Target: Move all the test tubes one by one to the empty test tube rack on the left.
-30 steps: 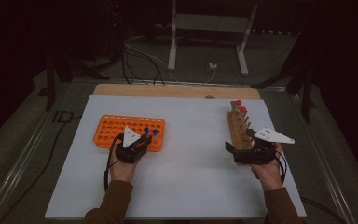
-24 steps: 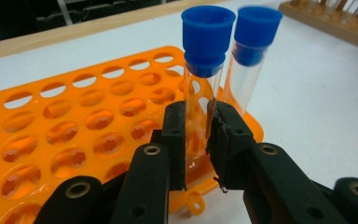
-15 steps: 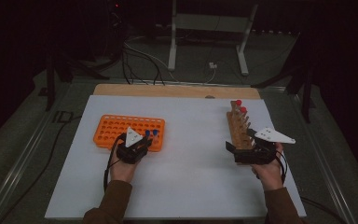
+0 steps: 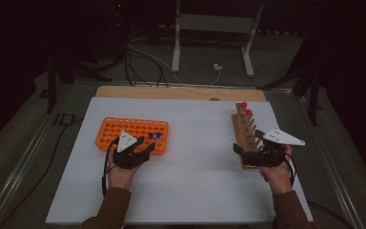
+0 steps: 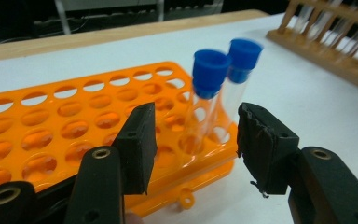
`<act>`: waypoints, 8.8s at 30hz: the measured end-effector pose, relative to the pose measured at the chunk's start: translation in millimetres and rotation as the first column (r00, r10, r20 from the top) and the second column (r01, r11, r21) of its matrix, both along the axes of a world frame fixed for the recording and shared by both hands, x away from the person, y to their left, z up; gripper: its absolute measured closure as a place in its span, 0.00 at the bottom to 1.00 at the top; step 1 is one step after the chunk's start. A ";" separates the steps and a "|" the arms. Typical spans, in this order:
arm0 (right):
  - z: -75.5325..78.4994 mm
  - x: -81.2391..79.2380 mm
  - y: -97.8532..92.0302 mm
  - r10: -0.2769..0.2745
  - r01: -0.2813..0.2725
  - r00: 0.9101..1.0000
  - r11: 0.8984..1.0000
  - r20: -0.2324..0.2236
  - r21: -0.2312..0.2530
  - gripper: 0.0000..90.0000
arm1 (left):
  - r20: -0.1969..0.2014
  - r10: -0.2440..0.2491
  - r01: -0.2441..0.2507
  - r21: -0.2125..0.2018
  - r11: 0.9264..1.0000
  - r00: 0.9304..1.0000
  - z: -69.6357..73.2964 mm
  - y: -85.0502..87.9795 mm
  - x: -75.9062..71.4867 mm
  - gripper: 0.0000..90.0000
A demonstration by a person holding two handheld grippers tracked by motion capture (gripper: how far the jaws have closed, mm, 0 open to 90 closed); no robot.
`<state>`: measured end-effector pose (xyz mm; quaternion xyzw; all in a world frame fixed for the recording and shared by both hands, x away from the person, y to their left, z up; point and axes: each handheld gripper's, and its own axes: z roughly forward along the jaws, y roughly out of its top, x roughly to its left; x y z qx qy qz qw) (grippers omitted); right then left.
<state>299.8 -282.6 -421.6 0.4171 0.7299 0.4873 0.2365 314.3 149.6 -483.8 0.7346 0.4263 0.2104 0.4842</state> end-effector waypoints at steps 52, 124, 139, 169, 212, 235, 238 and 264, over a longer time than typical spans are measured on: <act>-28.7 70.6 -24.6 -0.178 0.153 0.974 0.972 -0.136 -0.181 0.83 | 0.082 0.144 -0.140 -0.045 0.989 0.986 17.2 9.3 -27.2 0.01; 32.1 48.0 0.5 -0.047 0.040 0.998 0.990 -0.052 -0.134 0.84 | 0.103 0.081 -0.082 0.002 0.997 0.991 24.0 -11.9 -31.0 0.01; 22.6 37.0 43.3 0.079 -0.087 0.994 0.989 -0.073 -0.121 0.84 | 0.141 -0.039 0.035 0.035 0.999 0.989 36.0 -56.4 -30.4 0.04; 17.3 16.7 98.9 0.278 -0.281 0.955 0.959 -0.106 -0.019 0.84 | 0.117 -0.207 0.200 0.068 0.977 0.971 32.3 -134.4 -20.1 0.45; 6.2 16.9 74.9 0.256 -0.254 0.963 0.967 -0.083 0.037 0.20 | 0.097 -0.222 0.219 0.043 0.975 0.970 30.3 -118.8 -20.4 0.85; -10.2 14.1 30.3 0.073 -0.072 0.996 0.997 -0.056 0.018 0.00 | 0.097 -0.170 0.171 0.002 0.985 0.981 36.9 -84.7 -23.4 0.85; -10.9 13.1 24.8 0.057 -0.056 0.997 0.998 -0.050 0.025 0.00 | 0.097 -0.164 0.164 -0.001 0.986 0.982 38.0 -80.4 -23.8 0.85; -13.2 11.3 4.6 0.005 -0.003 0.999 0.998 -0.043 0.056 0.00 | 0.110 -0.067 0.067 0.002 0.998 0.992 42.4 -18.3 -20.4 0.84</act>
